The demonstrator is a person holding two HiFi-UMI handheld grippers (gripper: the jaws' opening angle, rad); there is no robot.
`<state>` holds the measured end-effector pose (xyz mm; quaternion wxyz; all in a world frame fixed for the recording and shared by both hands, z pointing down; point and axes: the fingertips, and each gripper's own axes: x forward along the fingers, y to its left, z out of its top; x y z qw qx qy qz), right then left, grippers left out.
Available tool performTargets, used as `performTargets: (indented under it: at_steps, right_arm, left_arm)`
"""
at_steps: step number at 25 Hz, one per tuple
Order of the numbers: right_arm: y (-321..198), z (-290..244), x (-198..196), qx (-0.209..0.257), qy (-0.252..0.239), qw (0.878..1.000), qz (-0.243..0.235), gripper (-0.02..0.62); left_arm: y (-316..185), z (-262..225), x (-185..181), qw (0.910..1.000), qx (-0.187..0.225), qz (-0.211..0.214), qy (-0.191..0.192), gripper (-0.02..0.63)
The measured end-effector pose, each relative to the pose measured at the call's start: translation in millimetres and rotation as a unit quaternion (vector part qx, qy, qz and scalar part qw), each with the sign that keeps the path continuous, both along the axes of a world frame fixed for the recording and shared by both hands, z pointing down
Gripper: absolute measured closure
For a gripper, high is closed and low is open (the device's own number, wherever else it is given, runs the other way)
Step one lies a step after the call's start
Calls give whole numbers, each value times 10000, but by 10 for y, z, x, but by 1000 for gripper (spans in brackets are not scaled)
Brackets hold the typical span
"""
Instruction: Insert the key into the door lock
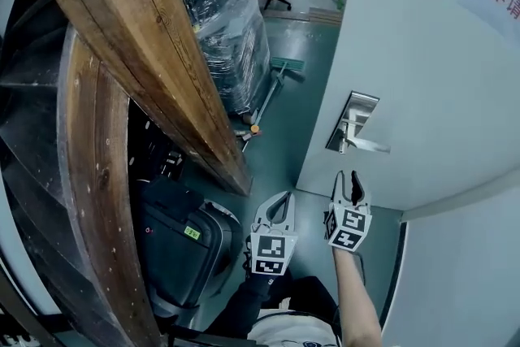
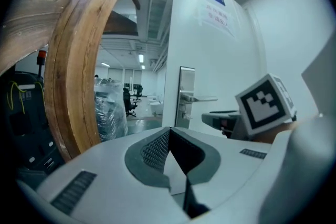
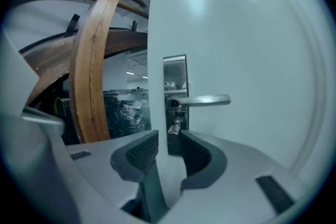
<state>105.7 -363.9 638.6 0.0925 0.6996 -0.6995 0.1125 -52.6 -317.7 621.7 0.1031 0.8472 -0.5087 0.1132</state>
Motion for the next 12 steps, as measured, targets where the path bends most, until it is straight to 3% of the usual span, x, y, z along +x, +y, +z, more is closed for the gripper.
performTargets:
  at_steps: [12]
  right_arm:
    - [1131,-1421,379,306,-101,9994,-132,479]
  left_arm:
    - [387,-1293,792,9970,477,569,216,603]
